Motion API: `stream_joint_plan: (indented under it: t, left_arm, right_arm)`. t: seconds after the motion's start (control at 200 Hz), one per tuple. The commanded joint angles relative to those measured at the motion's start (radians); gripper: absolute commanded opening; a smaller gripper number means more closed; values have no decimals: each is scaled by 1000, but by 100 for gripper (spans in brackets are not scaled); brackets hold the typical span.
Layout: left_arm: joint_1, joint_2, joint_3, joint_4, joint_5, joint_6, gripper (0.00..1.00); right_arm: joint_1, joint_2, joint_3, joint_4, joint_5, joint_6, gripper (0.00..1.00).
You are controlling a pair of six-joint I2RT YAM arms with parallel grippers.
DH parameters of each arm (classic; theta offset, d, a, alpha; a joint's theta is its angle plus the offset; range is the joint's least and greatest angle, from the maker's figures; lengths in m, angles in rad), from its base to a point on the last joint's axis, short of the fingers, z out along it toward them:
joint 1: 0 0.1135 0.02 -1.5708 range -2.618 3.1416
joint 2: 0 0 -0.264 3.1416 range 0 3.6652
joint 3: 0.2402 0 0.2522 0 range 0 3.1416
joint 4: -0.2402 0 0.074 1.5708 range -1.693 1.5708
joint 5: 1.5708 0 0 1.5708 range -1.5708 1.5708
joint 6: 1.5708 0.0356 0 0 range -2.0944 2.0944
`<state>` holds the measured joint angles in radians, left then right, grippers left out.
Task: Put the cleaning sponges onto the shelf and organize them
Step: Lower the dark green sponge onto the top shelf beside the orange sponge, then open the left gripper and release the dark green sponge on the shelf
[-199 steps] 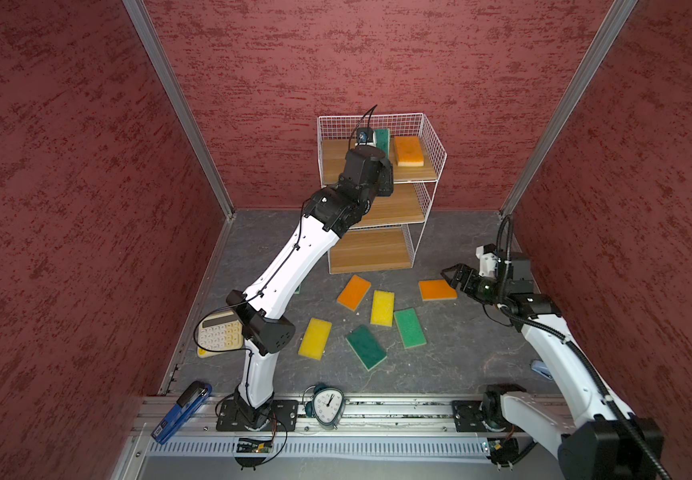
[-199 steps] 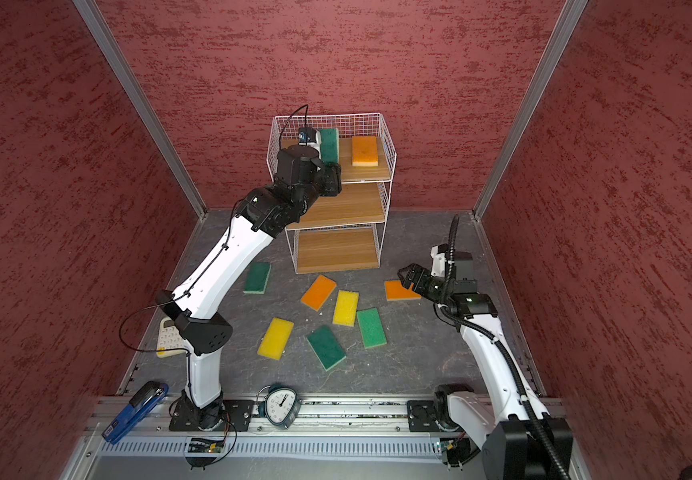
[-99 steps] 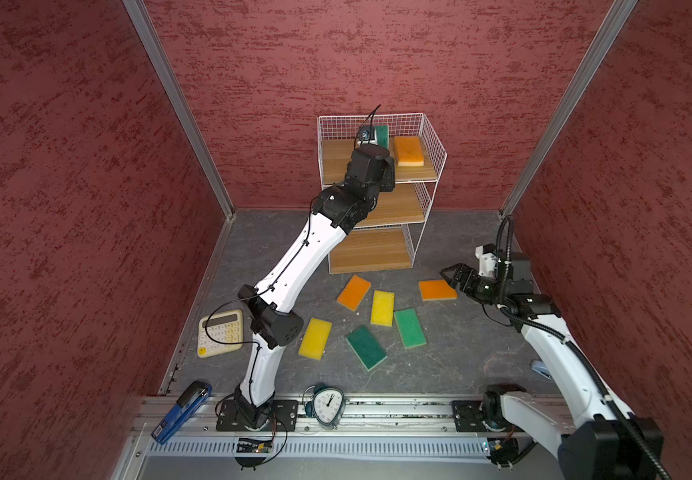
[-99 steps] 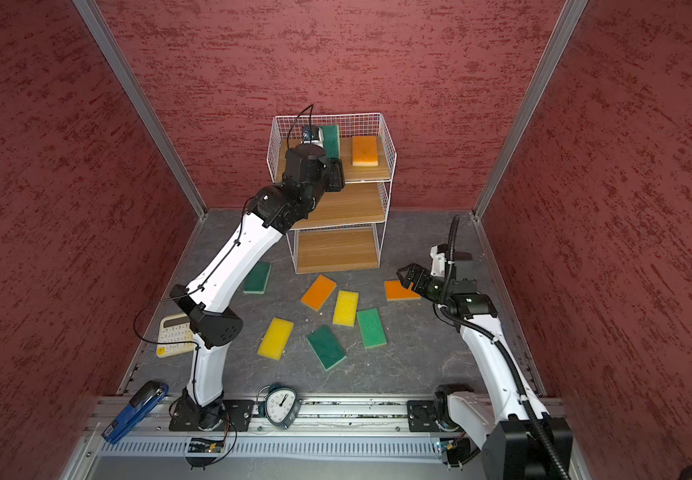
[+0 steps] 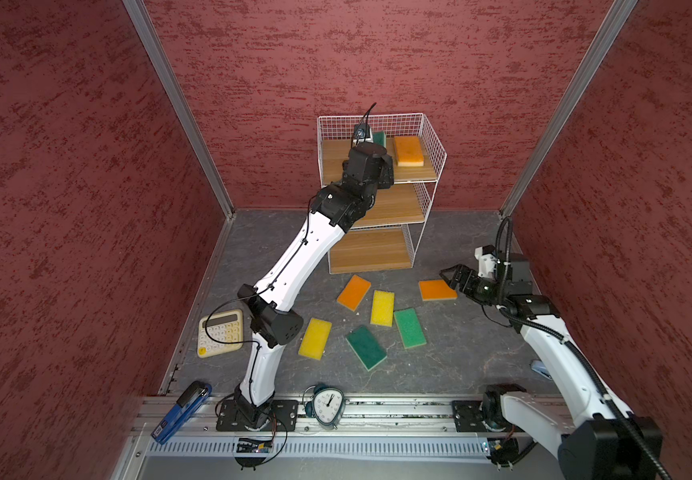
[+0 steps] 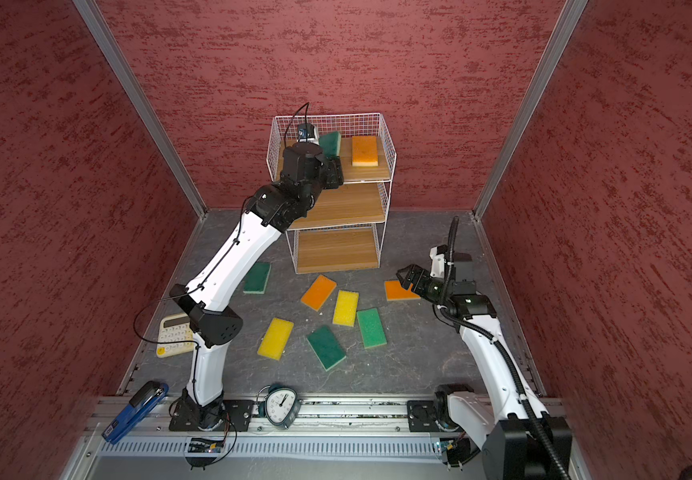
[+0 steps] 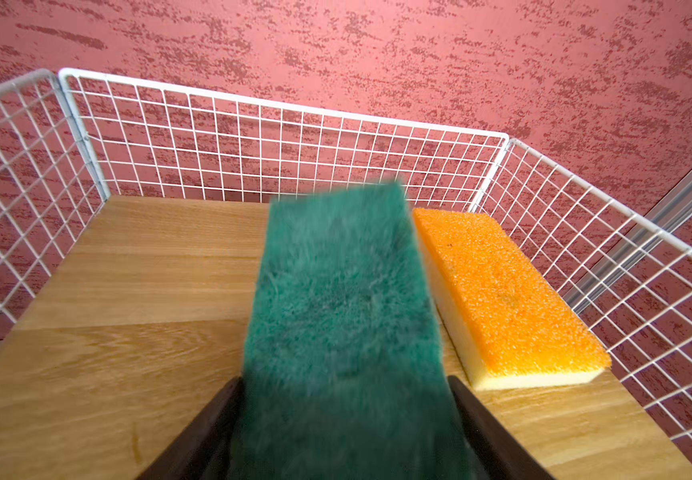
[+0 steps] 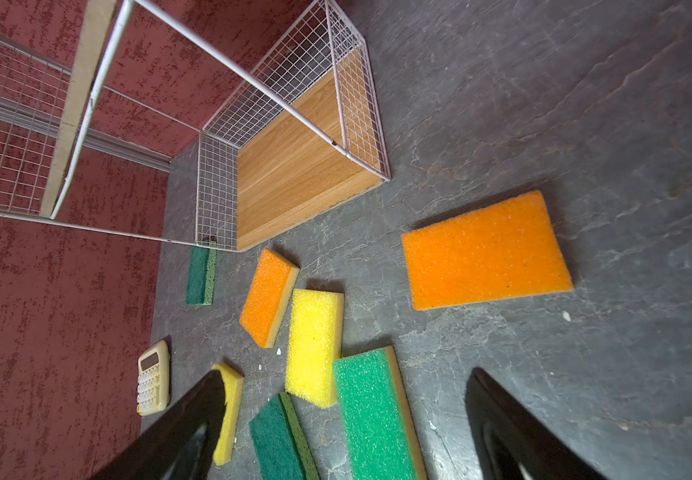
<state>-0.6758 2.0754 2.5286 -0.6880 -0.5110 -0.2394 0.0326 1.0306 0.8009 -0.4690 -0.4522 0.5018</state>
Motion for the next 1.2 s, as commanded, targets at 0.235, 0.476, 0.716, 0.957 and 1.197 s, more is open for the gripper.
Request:
stream_joint_plan:
  t: [0.235,0.476,0.716,0.957,1.197]
  left_arm:
    - [11,39,10,-31,14,-44,76]
    - [20,23,10,-54,86,-96,78]
    - [30,-3,7,-78,129,-138,79]
    - [67,-66,-71,-72,225,-240,73]
    - [81,-87,-93,-72,272,-265,71]
  right_arm:
    - [-3,-6,-20,29,-9,10,91]
    - [-3,-12,-18,26,-8,11,91]
    - [-3,-27,-24,21,-7,13,91]
    - [-2,-36,-27,23,-6,19,91]
    - [-4,-38,-27,21,-6,20,91]
